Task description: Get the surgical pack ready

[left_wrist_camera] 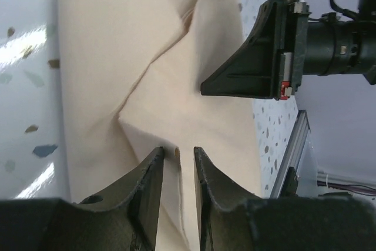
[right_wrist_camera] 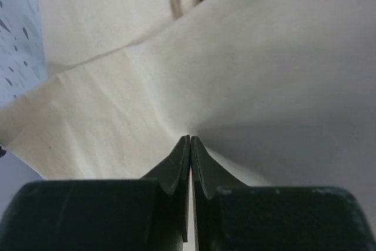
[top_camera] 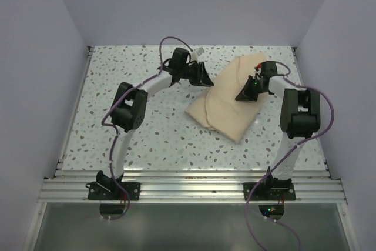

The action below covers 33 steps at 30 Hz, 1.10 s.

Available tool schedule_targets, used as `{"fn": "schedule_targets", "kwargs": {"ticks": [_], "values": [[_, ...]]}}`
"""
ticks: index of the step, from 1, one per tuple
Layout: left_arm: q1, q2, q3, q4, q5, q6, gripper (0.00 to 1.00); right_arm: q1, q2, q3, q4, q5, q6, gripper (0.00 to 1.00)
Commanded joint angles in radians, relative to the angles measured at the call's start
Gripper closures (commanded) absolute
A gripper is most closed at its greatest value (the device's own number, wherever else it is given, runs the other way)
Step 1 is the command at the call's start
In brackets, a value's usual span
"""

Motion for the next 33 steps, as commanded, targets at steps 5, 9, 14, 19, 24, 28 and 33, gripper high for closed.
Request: {"fn": "schedule_targets", "kwargs": {"ticks": [5,9,14,19,24,28,33], "values": [[-0.032,0.036,0.045,0.397,0.042,-0.222,0.73,-0.12,-0.118,-0.047,0.008,-0.078,0.018,0.96],[-0.035,-0.006,-0.035,0.476,-0.025,-0.271,0.78,-0.121,-0.122,-0.105,0.053,-0.14,0.027,0.96],[-0.053,-0.066,-0.101,0.477,-0.11,-0.241,0.78,-0.124,-0.142,-0.187,0.11,-0.145,0.035,0.96],[-0.049,0.052,-0.049,0.427,-0.012,-0.291,0.85,-0.155,-0.131,-0.253,0.166,-0.155,0.047,0.96],[-0.041,0.158,0.104,0.226,0.0,-0.219,0.86,-0.183,-0.157,-0.305,0.148,-0.132,0.009,0.96],[-0.032,0.217,0.131,0.18,0.008,-0.227,0.89,-0.195,-0.197,-0.343,0.131,-0.135,-0.016,0.96],[0.002,0.229,0.1,0.12,-0.001,-0.222,0.91,-0.23,-0.26,-0.337,0.076,-0.086,-0.025,0.95]]}}
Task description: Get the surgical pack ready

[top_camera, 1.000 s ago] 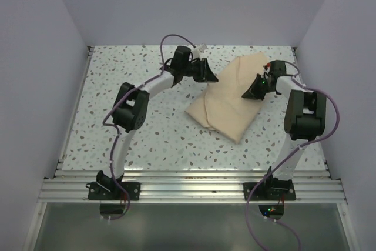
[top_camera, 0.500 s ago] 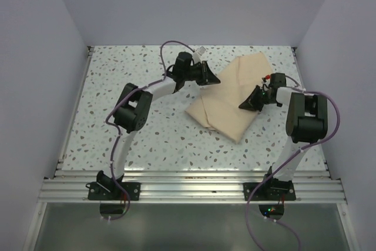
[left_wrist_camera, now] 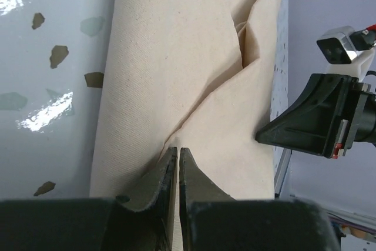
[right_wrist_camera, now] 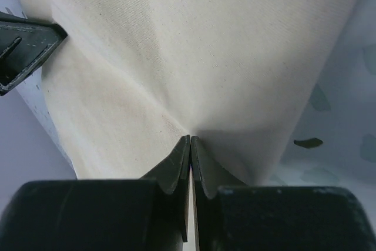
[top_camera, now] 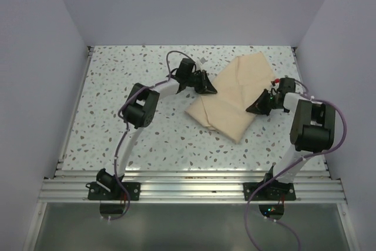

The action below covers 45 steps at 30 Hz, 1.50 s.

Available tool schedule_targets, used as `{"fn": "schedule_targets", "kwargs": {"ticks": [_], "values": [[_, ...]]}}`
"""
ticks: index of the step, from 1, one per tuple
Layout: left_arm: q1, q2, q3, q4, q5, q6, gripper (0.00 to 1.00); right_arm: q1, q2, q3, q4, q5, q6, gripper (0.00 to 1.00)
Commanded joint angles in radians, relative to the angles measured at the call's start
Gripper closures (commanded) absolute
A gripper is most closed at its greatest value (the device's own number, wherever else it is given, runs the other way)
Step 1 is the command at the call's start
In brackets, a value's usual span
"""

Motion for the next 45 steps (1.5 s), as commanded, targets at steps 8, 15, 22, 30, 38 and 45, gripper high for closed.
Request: {"fn": "schedule_targets", "kwargs": {"ticks": [8,15,22,30,38,45], "values": [[0.075,-0.007,0.039,-0.178,-0.025,0.085,0.92,-0.071,-0.073,0.012,-0.09,0.084,-0.054,0.95],[0.061,-0.066,0.075,-0.087,0.009,0.004,0.86,-0.048,-0.12,0.077,-0.08,0.038,-0.001,0.95],[0.041,-0.035,0.076,0.008,0.02,-0.074,0.84,-0.052,-0.082,0.062,-0.057,0.056,0.015,0.96],[0.065,0.055,0.064,-0.009,0.012,-0.077,0.87,-0.081,-0.025,-0.045,-0.021,0.096,-0.05,0.98],[0.096,0.043,0.099,-0.099,-0.005,-0.037,0.88,-0.087,-0.059,0.056,-0.118,0.177,-0.074,0.99],[0.096,-0.003,0.121,0.008,0.016,-0.135,0.88,-0.087,-0.045,0.223,-0.113,0.107,-0.005,0.97]]}}
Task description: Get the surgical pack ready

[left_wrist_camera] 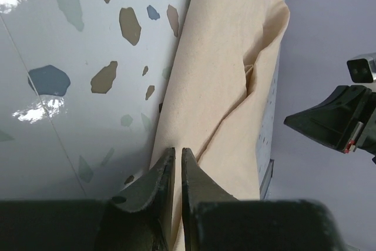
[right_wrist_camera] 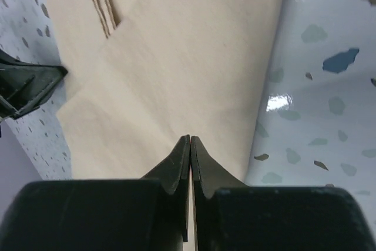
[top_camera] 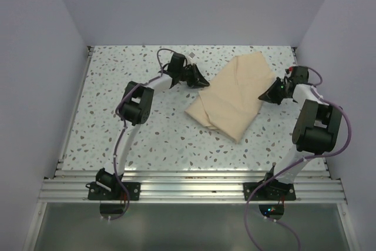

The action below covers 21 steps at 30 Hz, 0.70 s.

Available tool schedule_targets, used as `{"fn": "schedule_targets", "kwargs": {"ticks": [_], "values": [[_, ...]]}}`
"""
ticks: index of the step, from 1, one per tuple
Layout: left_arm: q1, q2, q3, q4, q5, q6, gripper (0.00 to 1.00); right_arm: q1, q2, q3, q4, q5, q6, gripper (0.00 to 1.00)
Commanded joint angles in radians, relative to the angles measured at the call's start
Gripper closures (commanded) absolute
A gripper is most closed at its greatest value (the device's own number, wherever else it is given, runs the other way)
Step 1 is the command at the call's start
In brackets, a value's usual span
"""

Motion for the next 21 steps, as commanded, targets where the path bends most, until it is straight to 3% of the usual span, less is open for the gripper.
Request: {"fn": "schedule_targets", "kwargs": {"ticks": [1,12,15,21], "values": [[0.009,-0.039,0.044,0.079,0.006,-0.073,0.87,-0.004,-0.006,0.066,0.003,-0.017,0.029,0.98],[0.006,-0.015,-0.06,0.039,-0.01,-0.006,0.85,-0.005,0.066,-0.096,0.07,0.018,-0.009,0.98],[0.007,-0.035,-0.091,0.025,-0.026,0.031,0.85,-0.002,0.077,-0.079,0.06,0.015,-0.018,0.97],[0.022,-0.064,-0.129,-0.158,-0.078,0.121,0.86,0.018,0.107,0.006,0.009,0.001,-0.01,0.97]]}}
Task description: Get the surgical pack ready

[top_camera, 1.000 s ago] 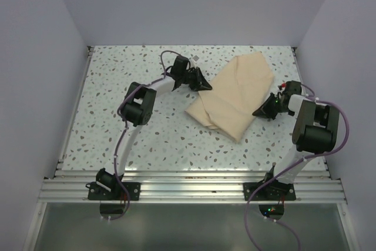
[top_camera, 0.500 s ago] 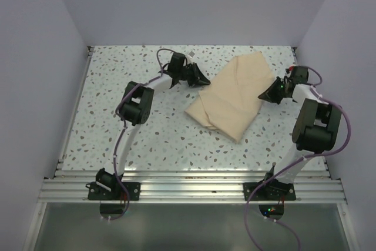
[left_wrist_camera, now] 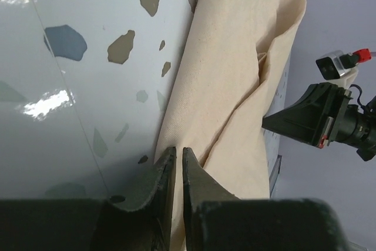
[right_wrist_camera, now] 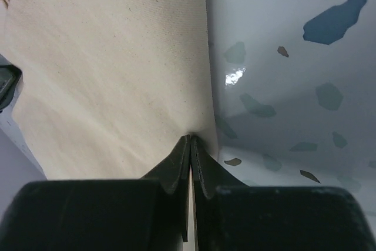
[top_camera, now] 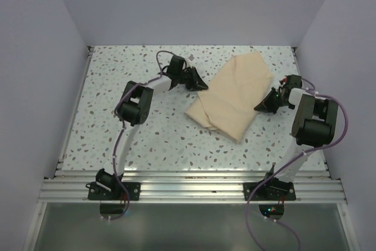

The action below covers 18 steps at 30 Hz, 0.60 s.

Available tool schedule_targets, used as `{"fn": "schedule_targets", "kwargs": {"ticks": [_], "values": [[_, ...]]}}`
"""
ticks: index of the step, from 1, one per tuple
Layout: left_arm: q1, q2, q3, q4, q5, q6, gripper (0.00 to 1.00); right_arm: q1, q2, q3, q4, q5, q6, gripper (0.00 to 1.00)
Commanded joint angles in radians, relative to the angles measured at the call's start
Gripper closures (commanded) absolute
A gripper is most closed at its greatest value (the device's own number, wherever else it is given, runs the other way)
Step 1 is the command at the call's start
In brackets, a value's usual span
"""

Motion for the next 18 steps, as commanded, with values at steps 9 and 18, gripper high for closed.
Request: {"fn": "schedule_targets", "kwargs": {"ticks": [9,18], "values": [[0.058,-0.185,-0.29,-0.307,-0.147,0.199,0.88,0.062,0.05,0.094,-0.047,-0.005,-0.007,0.96],[0.072,-0.362,-0.501,-0.286,-0.15,0.286,0.84,0.08,0.064,0.146,-0.082,-0.028,-0.032,0.95]]}}
